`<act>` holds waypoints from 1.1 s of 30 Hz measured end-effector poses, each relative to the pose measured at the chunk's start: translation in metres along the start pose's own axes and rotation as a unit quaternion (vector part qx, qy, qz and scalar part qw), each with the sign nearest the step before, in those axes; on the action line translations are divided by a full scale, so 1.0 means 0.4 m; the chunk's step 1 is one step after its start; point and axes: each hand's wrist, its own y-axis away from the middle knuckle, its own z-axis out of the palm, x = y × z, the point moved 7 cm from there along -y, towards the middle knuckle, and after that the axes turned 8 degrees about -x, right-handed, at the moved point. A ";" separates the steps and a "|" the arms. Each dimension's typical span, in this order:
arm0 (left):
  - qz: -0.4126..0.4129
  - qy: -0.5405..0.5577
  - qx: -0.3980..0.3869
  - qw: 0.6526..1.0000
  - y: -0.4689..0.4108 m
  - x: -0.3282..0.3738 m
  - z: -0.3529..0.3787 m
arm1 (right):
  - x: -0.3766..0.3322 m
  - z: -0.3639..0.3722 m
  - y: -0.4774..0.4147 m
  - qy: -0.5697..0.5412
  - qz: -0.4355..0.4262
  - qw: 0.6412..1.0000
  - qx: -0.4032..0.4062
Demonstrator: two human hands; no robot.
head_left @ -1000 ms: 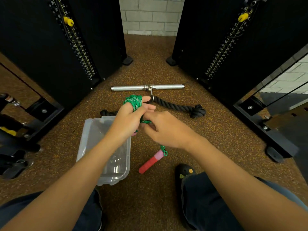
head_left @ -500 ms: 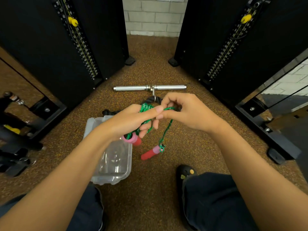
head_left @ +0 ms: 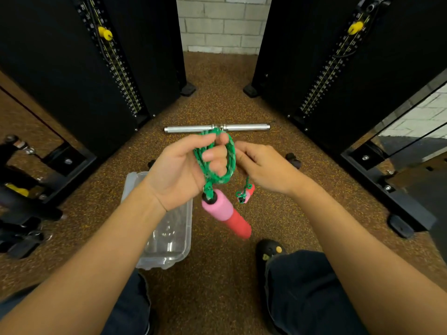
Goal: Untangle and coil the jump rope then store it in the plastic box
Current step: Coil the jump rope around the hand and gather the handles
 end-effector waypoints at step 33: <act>-0.162 -0.442 0.088 0.878 -0.001 -0.068 -0.066 | -0.070 -0.058 0.044 -0.049 -0.060 0.997 0.016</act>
